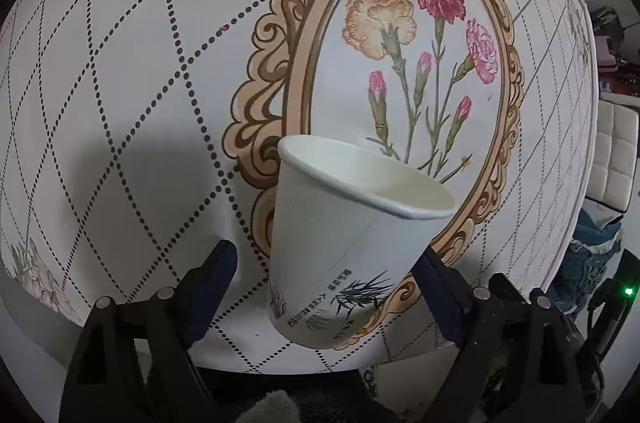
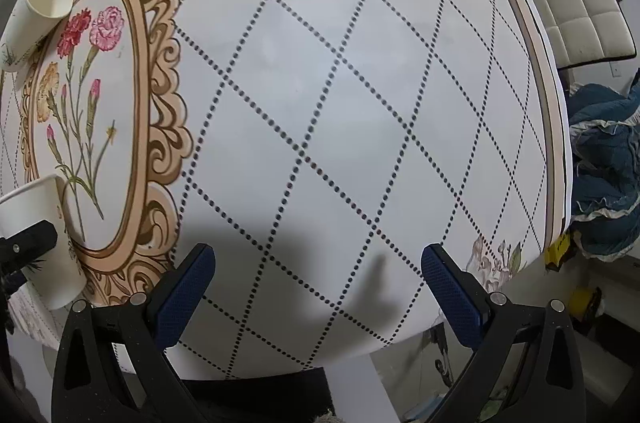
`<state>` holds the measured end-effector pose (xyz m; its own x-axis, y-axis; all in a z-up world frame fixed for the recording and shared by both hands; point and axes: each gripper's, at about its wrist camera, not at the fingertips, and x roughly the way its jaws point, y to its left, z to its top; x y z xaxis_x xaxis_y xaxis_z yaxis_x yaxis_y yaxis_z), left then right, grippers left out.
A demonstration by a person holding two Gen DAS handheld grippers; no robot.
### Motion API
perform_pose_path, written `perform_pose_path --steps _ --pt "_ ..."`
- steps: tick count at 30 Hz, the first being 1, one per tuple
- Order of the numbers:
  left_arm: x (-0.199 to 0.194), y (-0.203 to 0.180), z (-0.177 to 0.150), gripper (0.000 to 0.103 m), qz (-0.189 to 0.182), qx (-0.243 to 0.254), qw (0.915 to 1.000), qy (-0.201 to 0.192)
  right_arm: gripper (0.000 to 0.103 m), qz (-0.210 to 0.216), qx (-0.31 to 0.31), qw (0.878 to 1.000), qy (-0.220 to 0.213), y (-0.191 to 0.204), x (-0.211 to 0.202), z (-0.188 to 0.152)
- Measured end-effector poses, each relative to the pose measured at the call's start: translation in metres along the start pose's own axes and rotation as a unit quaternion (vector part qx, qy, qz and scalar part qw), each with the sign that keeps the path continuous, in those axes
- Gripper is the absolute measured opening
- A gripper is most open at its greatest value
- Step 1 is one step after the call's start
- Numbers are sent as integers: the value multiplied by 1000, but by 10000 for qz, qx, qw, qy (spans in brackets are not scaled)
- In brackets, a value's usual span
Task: Flip cup upright
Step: 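Grasp the white bamboo-print cup with the right gripper and lift it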
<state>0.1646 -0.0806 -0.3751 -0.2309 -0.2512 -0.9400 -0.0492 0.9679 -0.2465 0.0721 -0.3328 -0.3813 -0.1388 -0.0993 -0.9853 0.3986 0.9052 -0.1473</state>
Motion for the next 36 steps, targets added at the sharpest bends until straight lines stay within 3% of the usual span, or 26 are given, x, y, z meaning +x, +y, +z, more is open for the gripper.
perform_pose_path --steps 6,8,12,16,19,22,23,24,26,31,36 --pt "8 -16 -14 88 29 236 9997 -44 103 0 40 10000 13 -15 7 -10" --pt "7 -20 -16 88 44 328 9994 -91 103 -4 44 10000 16 -21 10 9" --pt "-4 -24 -21 88 164 445 9986 -246 103 21 50 10000 -19 -28 10 10" --pt "-29 -32 -23 88 423 697 9942 -706 103 66 84 9999 -92 -24 -9 8" --pt "-57 -31 -27 88 857 862 9852 -1209 103 87 73 9997 -201 -21 -22 4" --pt "-74 -23 -32 91 1314 957 9727 -1655 103 112 28 9994 -315 -11 -39 -1" --pt "-77 -19 -33 101 1494 998 9677 -1771 103 132 5 9993 -358 -6 -46 -3" --pt "-81 -14 -33 103 1603 1037 9641 -1845 103 154 -18 9991 -396 -3 -51 -5" --pt "-84 -3 -34 103 1769 1122 9585 -1933 103 222 -70 9985 -492 9 -64 -9" --pt "-85 28 -41 103 1910 1035 9545 -2044 103 360 -243 9968 -677 39 -83 -21" --pt "-79 61 -48 103 1900 878 9574 -1988 103 488 -582 9936 -835 79 -97 -33"
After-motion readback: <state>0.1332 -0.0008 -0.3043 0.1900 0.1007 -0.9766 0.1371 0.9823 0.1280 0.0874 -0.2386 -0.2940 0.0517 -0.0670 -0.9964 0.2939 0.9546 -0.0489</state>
